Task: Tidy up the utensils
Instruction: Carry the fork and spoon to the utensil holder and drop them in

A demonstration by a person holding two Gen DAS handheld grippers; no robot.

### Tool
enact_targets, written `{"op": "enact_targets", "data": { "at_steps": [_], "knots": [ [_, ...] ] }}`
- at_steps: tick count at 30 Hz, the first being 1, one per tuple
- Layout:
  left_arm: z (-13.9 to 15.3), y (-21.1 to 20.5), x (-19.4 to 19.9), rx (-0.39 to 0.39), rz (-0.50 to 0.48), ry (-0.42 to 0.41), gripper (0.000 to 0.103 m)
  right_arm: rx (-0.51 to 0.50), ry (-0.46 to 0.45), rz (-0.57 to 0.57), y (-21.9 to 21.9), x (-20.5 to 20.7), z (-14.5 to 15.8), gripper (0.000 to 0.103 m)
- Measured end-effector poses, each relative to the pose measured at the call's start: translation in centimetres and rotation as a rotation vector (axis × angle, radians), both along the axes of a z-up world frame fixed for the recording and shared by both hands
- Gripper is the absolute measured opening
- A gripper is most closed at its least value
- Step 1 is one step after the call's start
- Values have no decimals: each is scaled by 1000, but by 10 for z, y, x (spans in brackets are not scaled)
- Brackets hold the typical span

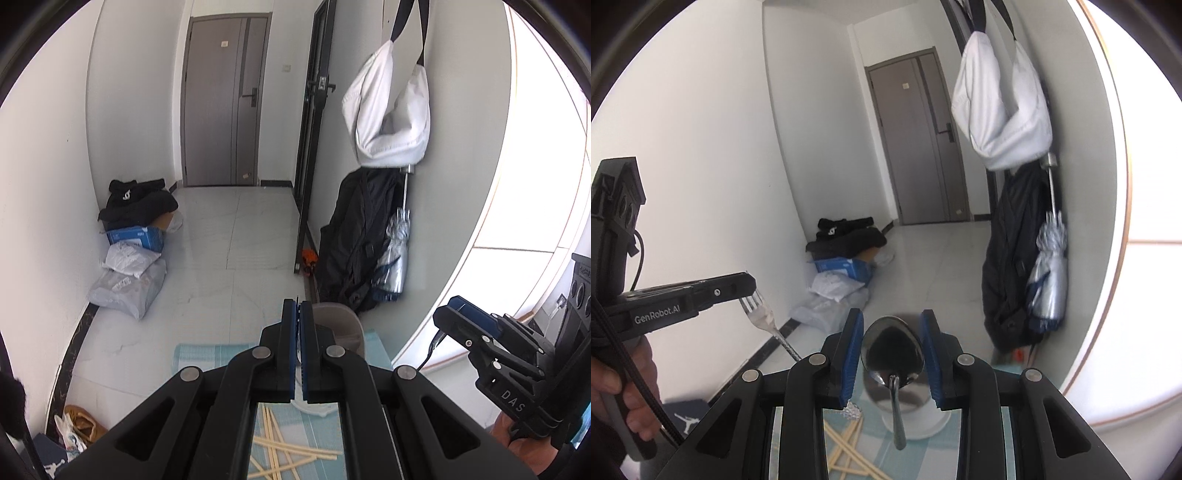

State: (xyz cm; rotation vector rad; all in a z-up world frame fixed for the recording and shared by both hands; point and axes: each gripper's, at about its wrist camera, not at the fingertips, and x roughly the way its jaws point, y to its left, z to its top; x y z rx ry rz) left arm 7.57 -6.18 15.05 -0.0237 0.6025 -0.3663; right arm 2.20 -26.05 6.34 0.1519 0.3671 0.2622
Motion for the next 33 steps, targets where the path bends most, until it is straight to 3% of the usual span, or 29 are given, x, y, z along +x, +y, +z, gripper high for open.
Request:
{"op": "enact_targets", "data": {
  "at_steps": [6,12,24,33],
  "knots": [
    [15,-4,29,19,25,-61,0,21,-15,9,-6,40,33,30],
    [13,-14,62,32,22,-65,0,20,-24,20,-6,80,40,30],
    [-23,-30,101,91,-56,25,0,21,22,38,-8,134,1,30],
    [-38,-53,101,185,-166,21,0,60,138,72,-17,154,-32,30]
  ]
}}
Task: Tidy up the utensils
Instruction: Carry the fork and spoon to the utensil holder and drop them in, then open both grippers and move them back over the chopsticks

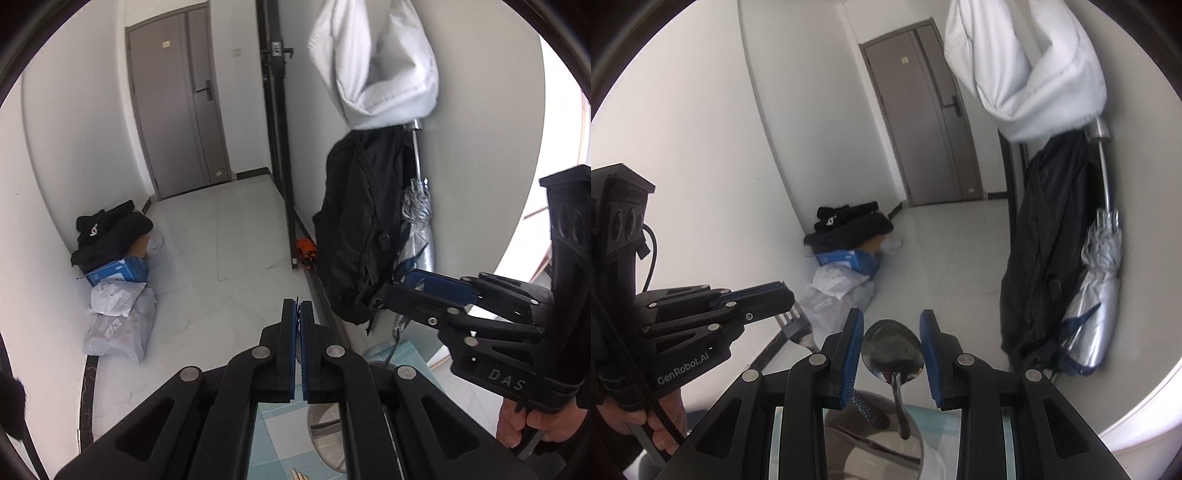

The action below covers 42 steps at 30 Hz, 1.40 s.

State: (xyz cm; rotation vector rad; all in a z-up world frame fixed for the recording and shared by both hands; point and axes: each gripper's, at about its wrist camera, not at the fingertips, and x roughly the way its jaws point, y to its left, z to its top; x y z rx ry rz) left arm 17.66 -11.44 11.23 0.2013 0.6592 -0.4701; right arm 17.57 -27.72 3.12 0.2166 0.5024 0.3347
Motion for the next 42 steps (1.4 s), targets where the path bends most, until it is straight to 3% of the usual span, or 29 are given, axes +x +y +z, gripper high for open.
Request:
{"op": "enact_targets", "data": {
  "at_steps": [11,13,15,19,25,29,34,42],
  "knots": [
    [-31,-17,2,48,-49,92,0,24,87,-3,-3,0,-35,26],
    [-34,-14,5,27,-55,126,2,26,97,-8,-5,-2,-39,26],
    [-34,-7,10,-3,-33,169,8,30,98,-27,-8,-7,-40,28],
    [-28,9,13,-76,29,193,44,51,110,-69,-22,-20,-42,28],
    [-15,32,1,-149,128,172,62,61,109,-111,-31,-49,-36,40],
    [-10,46,-19,-165,206,136,80,50,71,-120,-27,-70,-22,52],
    [-11,63,-50,-213,290,108,85,48,38,-107,-15,-96,-11,66],
    [-12,84,-103,-250,399,24,101,29,-21,-64,13,-142,-11,85]
  ]
}}
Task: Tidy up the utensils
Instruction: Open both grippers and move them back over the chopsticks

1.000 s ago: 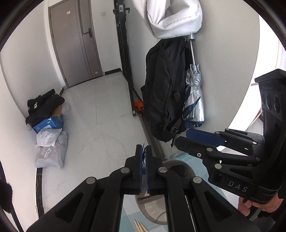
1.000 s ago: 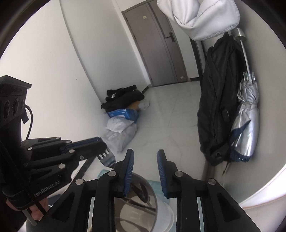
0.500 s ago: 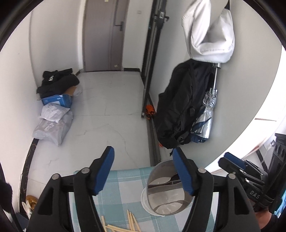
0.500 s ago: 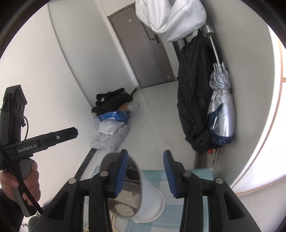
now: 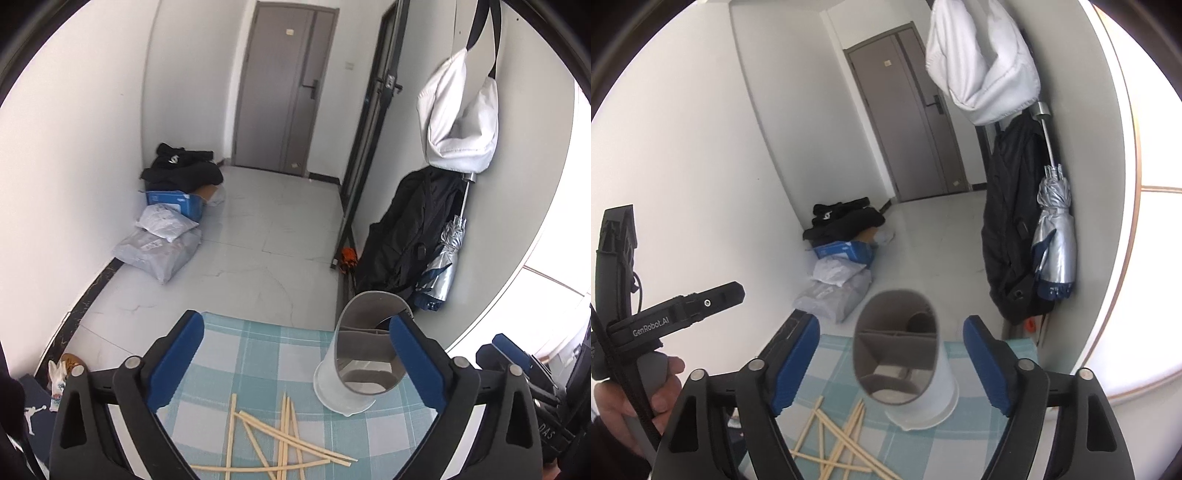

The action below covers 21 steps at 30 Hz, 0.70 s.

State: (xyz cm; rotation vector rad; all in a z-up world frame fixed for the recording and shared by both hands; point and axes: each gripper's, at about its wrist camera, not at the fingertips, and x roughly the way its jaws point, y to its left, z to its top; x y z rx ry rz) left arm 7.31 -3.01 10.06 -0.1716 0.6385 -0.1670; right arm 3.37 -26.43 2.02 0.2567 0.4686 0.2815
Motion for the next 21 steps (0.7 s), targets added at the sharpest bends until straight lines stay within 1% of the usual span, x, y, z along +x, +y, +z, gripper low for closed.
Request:
{"op": "enact_targets", "data": {
  "at_steps": [4,6,11,13,21],
  "knots": [
    [-5,6,-22,16,28,-28,102,-26,-26,22,14,-20,-8,88],
    [-10,8,-31,23,41,-37,102,-38,-37,28,21,-30,-13,93],
    [-29,19,-48,28,95,-44,102,-65,-40,61,37,-46,-29,97],
    [-37,25,-58,27,111,-52,102,-75,-44,66,43,-51,-37,103],
    [-75,43,-66,2,133,13,102,-99,3,133,68,-56,-64,103]
  ]
}}
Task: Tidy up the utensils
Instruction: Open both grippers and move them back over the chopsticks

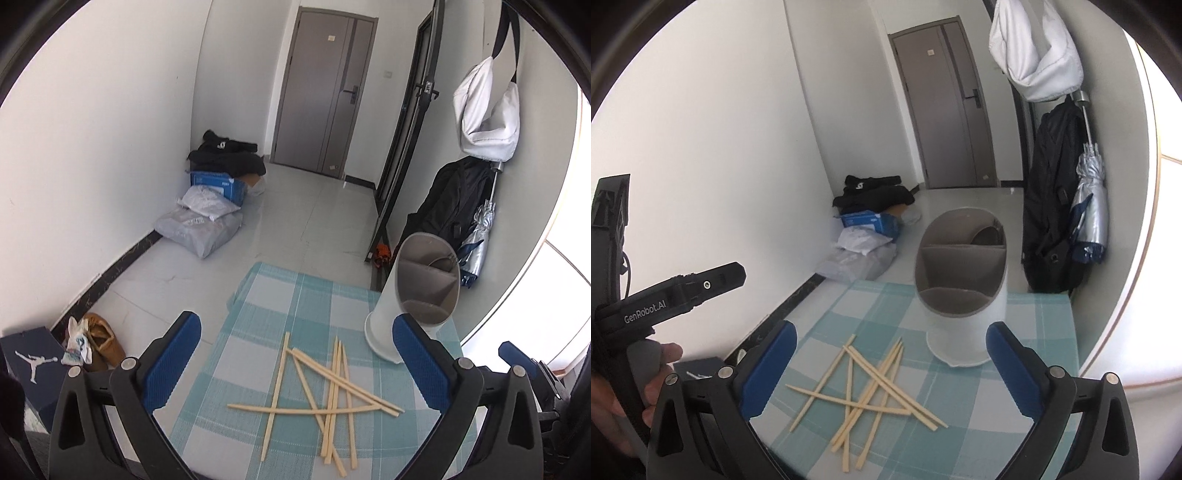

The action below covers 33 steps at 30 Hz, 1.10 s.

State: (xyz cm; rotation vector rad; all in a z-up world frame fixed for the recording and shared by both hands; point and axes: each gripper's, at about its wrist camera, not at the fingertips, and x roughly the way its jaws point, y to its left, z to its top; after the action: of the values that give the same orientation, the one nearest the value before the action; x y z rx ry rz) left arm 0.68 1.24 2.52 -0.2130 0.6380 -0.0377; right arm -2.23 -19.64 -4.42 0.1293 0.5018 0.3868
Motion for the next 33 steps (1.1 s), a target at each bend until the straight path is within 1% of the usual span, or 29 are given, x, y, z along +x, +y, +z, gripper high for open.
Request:
{"op": "enact_targets", "data": {
  "at_steps": [4,6,8,10,11,14,21,26,30,32,33],
  "knots": [
    [-20,11,-7,21,29,32,102,-58,14,-9,11,0,-14,103],
    [-30,17,-8,6,22,62,102,-66,42,-13,16,3,-23,103],
    [-36,23,-10,-3,33,74,102,-87,82,-26,21,9,-33,103],
    [-41,27,-11,-6,38,86,102,-97,124,-10,27,15,-44,103],
    [-44,29,-10,-6,40,96,102,-99,132,-8,30,15,-47,103],
    [-50,36,-6,-29,38,124,102,-128,150,12,40,20,-54,103],
    [-69,56,4,-96,35,215,102,-231,219,66,64,37,-70,103],
    [-76,67,11,-169,37,268,102,-274,288,109,81,68,-81,101],
    [-77,78,16,-228,47,283,102,-315,319,154,96,95,-89,91],
    [-77,83,18,-248,61,284,102,-364,324,160,104,109,-94,87],
    [-77,86,19,-259,67,287,102,-364,324,160,104,109,-94,83]
  ]
}}
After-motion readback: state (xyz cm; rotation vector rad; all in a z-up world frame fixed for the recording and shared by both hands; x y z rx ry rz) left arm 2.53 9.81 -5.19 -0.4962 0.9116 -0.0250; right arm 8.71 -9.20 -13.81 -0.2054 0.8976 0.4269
